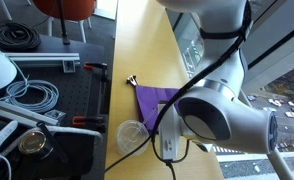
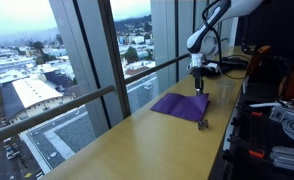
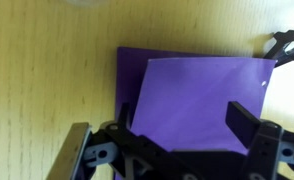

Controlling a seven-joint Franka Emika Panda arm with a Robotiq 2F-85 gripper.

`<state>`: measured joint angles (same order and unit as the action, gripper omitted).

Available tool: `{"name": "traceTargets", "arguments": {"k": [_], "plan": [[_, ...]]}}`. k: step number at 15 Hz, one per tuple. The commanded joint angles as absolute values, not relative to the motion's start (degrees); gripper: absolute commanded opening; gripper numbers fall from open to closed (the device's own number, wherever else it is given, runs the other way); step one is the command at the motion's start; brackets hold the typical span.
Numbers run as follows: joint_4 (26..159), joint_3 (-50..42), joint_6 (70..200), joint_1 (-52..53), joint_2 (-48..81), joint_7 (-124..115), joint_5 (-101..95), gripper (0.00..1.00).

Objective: Open the folder

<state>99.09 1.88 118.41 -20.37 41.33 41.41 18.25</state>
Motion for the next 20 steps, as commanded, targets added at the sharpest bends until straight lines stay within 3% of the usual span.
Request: {"name": "traceTargets", "arguments": {"k": [1,8,10,20], "plan": [[103.43,2.04,119.78,-20.63,37.73,42.37,18.53,0.65],[103.42,0.74,119.61,-20.05,35.93,40.64,17.5,0.12],[103.15,-0.85,120.21,-18.73,33.57,38.37,14.71,0.0],[106.78,-6.39,123.78,-10.31,18.3,20.43,-8.31,0.0]]}}
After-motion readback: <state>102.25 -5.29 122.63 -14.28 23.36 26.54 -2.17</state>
